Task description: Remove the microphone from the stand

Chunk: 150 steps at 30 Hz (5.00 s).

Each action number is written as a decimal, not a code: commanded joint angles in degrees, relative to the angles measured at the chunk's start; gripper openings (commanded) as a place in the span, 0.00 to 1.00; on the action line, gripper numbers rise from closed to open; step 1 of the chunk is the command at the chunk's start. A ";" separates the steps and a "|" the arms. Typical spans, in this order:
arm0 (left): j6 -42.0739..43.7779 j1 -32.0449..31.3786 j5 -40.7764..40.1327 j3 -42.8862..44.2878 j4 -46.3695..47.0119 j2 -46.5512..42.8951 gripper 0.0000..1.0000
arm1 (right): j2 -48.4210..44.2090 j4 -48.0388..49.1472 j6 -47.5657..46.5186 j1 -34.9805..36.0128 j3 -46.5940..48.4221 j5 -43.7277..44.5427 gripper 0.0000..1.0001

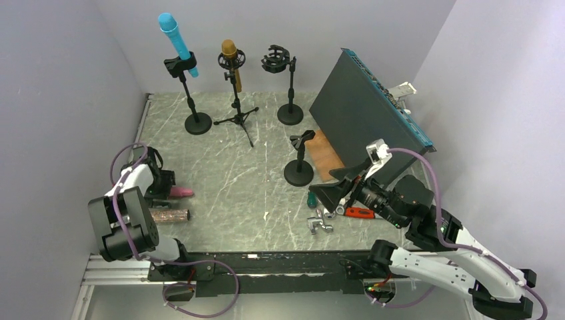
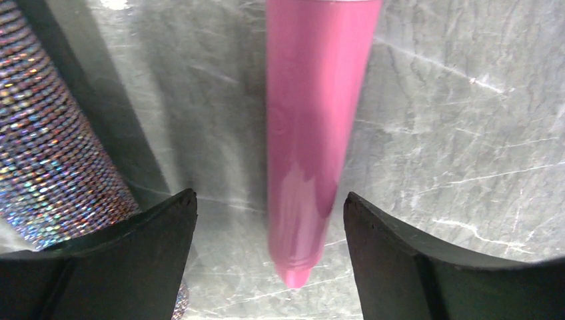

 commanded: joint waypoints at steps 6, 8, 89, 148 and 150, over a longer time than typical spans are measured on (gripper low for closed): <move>4.74 0.14 -4.18 6.67 -8.23 -7.41 0.95 | 3.57 -0.22 -5.27 0.21 3.10 -4.62 1.00; 5.22 0.22 -3.65 8.09 -10.55 -9.38 0.97 | 5.34 -1.41 -5.18 0.20 4.35 -5.74 1.00; 36.91 -14.33 50.03 0.58 2.64 -60.83 0.99 | 92.85 21.18 -28.34 -35.78 64.17 -21.59 0.82; 21.84 -14.24 38.55 29.65 -32.84 -73.39 0.99 | 36.17 46.30 -25.39 7.17 10.37 -6.89 0.00; 20.15 -14.25 37.98 28.91 -32.37 -75.13 0.99 | 36.68 50.74 -25.94 8.59 5.40 -5.64 0.00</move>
